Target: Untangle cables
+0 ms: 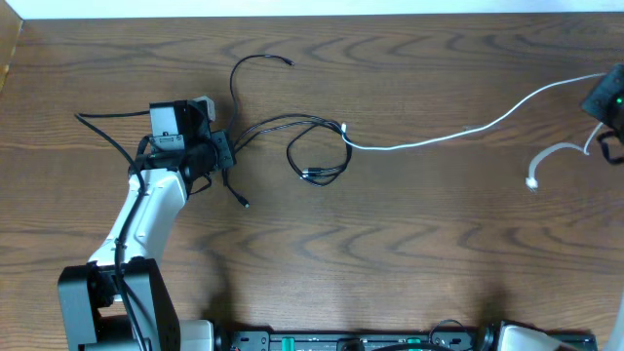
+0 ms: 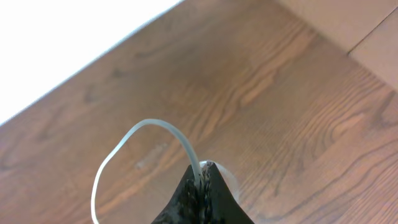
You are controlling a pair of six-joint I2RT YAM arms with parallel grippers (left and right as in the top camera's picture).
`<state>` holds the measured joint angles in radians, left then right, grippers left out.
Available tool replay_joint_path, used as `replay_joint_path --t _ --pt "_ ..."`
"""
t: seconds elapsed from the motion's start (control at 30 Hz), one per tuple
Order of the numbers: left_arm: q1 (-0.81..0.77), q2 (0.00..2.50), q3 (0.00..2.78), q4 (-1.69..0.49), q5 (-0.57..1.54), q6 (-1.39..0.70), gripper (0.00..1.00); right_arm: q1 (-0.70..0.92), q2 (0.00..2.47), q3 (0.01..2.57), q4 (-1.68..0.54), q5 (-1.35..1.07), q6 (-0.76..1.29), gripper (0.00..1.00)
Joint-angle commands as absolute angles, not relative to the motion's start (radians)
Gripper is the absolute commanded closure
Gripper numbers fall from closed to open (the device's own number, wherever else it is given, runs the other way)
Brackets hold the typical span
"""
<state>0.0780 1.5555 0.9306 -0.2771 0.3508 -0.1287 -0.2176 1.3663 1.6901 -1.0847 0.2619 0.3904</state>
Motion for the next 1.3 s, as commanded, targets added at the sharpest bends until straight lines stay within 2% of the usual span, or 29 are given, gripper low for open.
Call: replay_joint_path --t 0.0,0.07,0.27,0.53,0.87,1.27 --pt "0.082 1.537 0.933 -0.282 0.436 -0.133 0.92 -0.223 1.273 1.752 -1.097 0.277 0.392 0.99" --pt "0.075 1.537 0.933 -0.282 0.479 -0.132 0.92 -0.223 1.234 1.779 -1.109 0.243 0.381 0.99" --pt "-0.017 1.537 0.933 -0.279 0.490 -0.124 0.88 -0.222 1.182 1.803 -1.111 -0.062 0.308 0.99" --pt "-0.131 1.537 0.933 -0.261 0.490 -0.125 0.87 -0.221 1.229 1.803 -1.158 -0.074 0.258 0.99" --pt "-0.268 1.537 0.933 -0.256 0.490 -0.123 0.86 -0.221 1.295 1.803 -1.195 -0.246 0.124 0.99" --pt "-0.386 1.537 0.933 -0.236 0.442 -0.137 0.86 -0.215 1.301 1.803 -1.342 -0.208 0.110 0.99"
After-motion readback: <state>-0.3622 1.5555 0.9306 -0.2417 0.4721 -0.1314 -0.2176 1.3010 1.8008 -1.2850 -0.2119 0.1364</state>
